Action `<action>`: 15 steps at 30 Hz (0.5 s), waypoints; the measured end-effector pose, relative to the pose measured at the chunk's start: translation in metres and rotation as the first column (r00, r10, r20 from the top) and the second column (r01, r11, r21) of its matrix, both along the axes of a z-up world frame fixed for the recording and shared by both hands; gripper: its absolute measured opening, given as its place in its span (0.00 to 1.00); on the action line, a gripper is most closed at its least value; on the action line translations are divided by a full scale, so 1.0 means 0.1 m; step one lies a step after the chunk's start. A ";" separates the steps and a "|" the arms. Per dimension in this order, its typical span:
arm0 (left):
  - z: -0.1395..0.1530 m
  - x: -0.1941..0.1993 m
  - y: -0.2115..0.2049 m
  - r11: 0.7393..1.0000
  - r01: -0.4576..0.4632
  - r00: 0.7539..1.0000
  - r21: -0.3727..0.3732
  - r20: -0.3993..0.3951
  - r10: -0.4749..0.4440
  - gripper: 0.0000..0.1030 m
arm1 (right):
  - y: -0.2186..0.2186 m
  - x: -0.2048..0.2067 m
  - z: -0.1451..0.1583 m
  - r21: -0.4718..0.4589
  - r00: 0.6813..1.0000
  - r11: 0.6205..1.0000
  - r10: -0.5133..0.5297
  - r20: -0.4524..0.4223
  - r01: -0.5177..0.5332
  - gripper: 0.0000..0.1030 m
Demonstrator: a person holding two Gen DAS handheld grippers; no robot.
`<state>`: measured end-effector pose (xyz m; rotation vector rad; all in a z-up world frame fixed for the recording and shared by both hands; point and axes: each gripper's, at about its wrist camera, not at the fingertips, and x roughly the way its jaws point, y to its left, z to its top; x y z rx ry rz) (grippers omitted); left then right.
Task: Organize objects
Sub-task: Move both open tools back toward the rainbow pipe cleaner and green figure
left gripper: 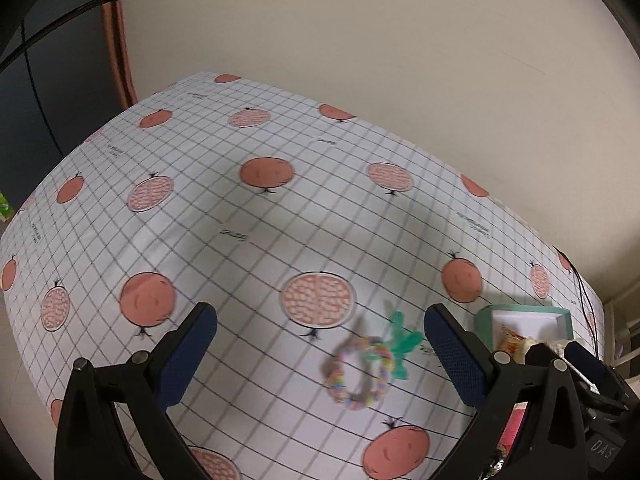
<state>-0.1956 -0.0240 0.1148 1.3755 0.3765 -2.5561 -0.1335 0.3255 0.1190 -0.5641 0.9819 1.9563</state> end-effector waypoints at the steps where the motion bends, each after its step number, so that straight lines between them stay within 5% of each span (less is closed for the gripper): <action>1: -0.01 0.01 -0.05 1.000 -0.006 1.000 0.002 0.003 0.006 1.00 | 0.00 -0.05 0.00 0.002 1.000 1.000 0.006 0.004 -0.006 1.00; 15: -0.45 -0.05 -0.16 1.000 -0.013 0.988 0.001 0.155 0.012 1.00 | 0.07 -0.29 -0.24 -0.034 1.000 0.999 0.009 0.013 -0.009 0.98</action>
